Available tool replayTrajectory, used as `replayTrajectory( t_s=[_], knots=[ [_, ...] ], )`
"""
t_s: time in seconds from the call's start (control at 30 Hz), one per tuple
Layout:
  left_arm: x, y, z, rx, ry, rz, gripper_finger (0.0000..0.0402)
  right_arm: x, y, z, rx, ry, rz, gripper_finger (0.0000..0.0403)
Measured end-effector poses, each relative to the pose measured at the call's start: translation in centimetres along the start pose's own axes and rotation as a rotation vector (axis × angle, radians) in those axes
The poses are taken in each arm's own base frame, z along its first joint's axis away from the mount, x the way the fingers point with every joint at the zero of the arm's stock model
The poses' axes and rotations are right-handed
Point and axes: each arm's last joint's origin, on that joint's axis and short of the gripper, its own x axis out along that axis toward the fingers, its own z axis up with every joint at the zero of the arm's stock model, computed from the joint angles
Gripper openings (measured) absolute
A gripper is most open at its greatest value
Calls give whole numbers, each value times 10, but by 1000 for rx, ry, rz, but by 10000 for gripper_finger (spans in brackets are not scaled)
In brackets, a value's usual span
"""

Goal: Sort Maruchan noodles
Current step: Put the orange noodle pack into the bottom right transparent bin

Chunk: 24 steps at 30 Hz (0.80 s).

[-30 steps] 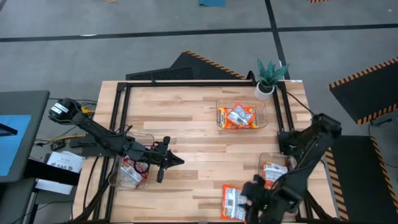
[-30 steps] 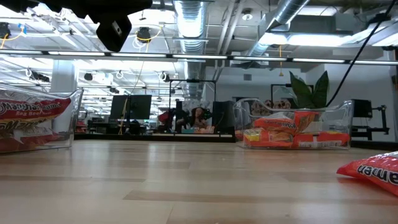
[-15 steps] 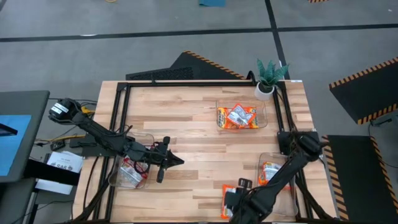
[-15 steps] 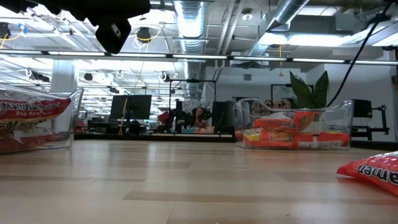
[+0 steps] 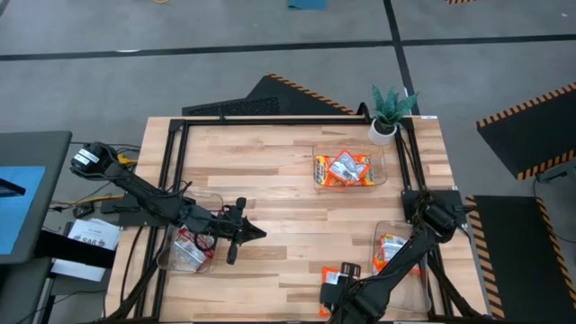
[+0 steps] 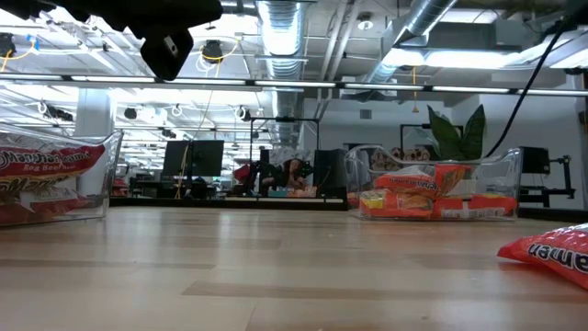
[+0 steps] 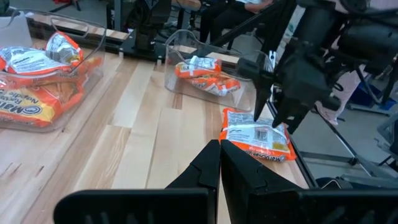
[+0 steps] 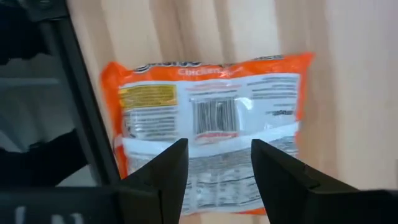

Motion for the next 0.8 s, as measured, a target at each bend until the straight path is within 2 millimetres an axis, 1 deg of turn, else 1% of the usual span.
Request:
replayTrajectory(
  t_s=[0.17, 0.4, 0.5, 0.53, 0.57, 0.63, 0.77, 0.8],
  knots=[
    [0, 0, 0, 1, 2, 1, 0, 14, 2, 0, -13, 22, 11, 200],
    [0, 0, 0, 2, 5, 2, 0, 23, 2, 2, -19, 64, 11, 199],
    [0, 0, 0, 2, 5, 2, 0, 29, 2, 2, -24, 86, -3, 188],
    [0, 0, -1, 2, 5, 1, 0, 30, 2, 2, -27, 90, -5, 179],
    [0, 0, -1, 2, 5, 2, 0, 36, 2, 2, -30, 100, -16, 168],
    [0, 0, -1, 2, 5, 2, 0, 40, -1, 5, -23, 110, -32, 140],
    [0, 0, -1, 2, 8, 3, 0, 42, -5, 6, -28, 133, -49, 57],
    [0, 0, -1, 1, 8, 2, 0, 46, -6, 7, -29, 142, -54, 33]
  ],
)
